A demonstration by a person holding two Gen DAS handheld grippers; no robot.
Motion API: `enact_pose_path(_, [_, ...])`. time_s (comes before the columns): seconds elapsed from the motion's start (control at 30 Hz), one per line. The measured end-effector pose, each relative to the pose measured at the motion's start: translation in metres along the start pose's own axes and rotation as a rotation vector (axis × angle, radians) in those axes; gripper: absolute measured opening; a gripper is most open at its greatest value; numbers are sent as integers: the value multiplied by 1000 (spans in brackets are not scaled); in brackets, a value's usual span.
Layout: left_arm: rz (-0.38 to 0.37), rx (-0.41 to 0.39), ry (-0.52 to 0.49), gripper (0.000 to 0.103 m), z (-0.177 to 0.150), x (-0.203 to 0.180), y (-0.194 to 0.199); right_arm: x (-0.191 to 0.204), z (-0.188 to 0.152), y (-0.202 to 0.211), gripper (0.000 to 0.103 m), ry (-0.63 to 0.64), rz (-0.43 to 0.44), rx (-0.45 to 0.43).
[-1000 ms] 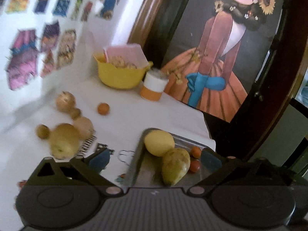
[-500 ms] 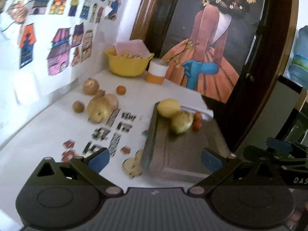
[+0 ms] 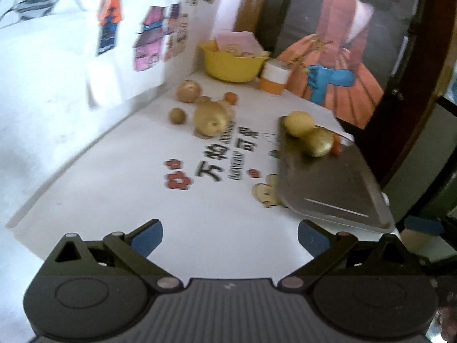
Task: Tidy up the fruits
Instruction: 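Withdraw both grippers from the tray back toward the remaining fruits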
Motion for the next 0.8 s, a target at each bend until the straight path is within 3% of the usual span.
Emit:
enact_pose_path(0.43, [84,17,20,103,23,38,-5,47,31,-27,102,149,113,19])
enact_pose_path(0.8, [133,-8,48,103,64,47,-35,36,68,-56,102,195,106,-20])
Point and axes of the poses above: each gripper's, at about its wrist camera, not at the fingertips, and y roughly against the way its jaws point, x to its left, z to its top, the point moved 9 cm from there along -y, roughly the way its jaws point, and after that the axes turned 6 degrees about x, right-handed, at the moved point
